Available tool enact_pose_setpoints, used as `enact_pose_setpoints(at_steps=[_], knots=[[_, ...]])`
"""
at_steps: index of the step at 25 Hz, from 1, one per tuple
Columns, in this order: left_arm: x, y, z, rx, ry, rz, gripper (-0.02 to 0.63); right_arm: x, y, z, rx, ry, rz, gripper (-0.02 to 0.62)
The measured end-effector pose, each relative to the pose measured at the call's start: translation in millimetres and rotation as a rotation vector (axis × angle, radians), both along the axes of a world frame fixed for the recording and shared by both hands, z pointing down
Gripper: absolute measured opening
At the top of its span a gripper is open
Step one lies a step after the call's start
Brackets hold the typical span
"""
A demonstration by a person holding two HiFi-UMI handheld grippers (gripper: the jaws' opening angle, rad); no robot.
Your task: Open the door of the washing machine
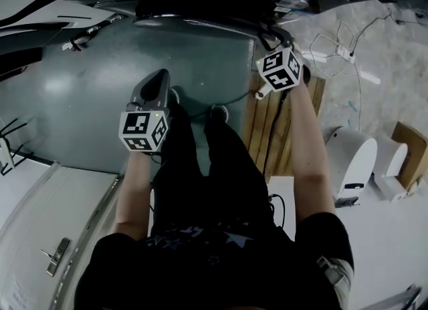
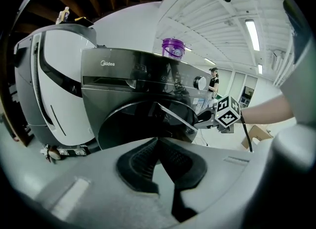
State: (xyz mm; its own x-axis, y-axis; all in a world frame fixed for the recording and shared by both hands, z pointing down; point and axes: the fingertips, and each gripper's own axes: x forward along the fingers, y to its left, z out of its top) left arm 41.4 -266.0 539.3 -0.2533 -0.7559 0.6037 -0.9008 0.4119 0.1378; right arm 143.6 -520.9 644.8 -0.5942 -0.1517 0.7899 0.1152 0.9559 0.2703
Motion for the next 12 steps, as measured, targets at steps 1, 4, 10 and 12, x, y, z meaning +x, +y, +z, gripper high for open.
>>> enact_pose_setpoints(at_steps=[1, 4, 10, 12], knots=[[2.8, 2.0, 0.7, -0.004, 0.000, -0.004, 0.011, 1.9, 2.4, -0.1, -0.005, -0.005, 0.004, 0.141], [8.6, 8.9, 1.3, -0.010, -0.001, -0.022, 0.011, 8.5, 10.1, 0.4, -0.023, -0.014, 0.026, 0.142], [13.8, 30.2, 1.2, -0.019, 0.000, -0.060, 0.011, 22.0, 29.7, 1.9, -0.069, -0.015, 0.060, 0.143], [14.4, 38.8, 1.3, -0.019, 0.002, -0.077, 0.011, 27.1, 37.7, 3.0, -0.081, -0.011, 0.067, 0.141]])
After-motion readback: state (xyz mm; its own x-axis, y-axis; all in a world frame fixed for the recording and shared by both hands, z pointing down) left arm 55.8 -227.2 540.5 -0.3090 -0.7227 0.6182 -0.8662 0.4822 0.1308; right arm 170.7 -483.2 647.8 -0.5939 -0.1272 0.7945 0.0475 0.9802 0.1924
